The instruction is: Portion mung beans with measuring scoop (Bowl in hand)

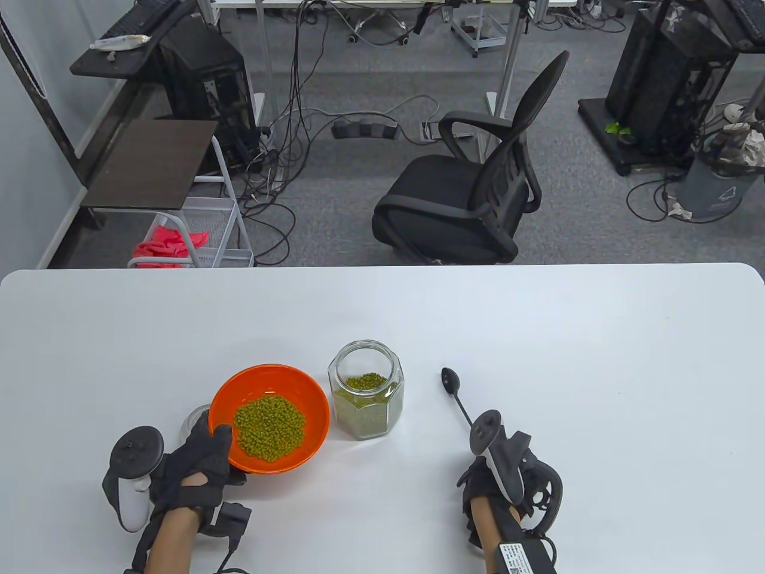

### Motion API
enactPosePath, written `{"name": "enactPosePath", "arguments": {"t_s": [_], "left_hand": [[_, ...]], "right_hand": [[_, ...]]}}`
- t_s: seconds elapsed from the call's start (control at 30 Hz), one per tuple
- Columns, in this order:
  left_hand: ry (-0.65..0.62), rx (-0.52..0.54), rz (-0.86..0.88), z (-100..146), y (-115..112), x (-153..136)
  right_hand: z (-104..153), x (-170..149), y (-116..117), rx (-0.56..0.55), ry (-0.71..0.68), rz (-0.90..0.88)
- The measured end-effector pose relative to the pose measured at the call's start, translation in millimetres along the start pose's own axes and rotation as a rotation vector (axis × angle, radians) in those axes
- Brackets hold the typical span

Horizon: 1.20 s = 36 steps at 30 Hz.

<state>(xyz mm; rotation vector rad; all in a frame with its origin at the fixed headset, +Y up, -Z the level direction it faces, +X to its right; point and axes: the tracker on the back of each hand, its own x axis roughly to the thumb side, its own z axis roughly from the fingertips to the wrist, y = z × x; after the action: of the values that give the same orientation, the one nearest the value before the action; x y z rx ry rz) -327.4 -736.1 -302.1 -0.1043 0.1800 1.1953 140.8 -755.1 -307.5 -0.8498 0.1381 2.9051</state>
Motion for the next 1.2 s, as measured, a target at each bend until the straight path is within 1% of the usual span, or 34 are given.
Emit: {"name": "enactPosePath", "arguments": {"t_s": [0.3,0.7,0.83,1.0,1.13,1.2], "left_hand": [[0.0,0.0,0.0,0.0,0.0,0.0],[0.002,-0.002,0.001,-0.2,0.0,0.0],[0.001,0.005,-0.01,0.3,2.9,1.0],[0.009,0.001,-0.032,0.9,9.1,2.0],[0.016,-0.03,-0.066,0.9,14.2,3.4],[0.018,-0.032,-0.076,0.7,14.4,3.7]], "right_hand": [[1.3,1.8,0.3,-0.004,-0.009,0.034],[1.5,1.3,0.1,0.019,-0.005,0.031],[3.3,-0.5,-6.0,0.011,-0.01,-0.011],[9.6,-1.2,-17.0,-0.026,-0.04,-0.075],[17.0,-1.5,-26.8,-0.065,-0.079,-0.13],[20.0,-2.2,-31.5,-0.108,-0.097,-0.173]]}}
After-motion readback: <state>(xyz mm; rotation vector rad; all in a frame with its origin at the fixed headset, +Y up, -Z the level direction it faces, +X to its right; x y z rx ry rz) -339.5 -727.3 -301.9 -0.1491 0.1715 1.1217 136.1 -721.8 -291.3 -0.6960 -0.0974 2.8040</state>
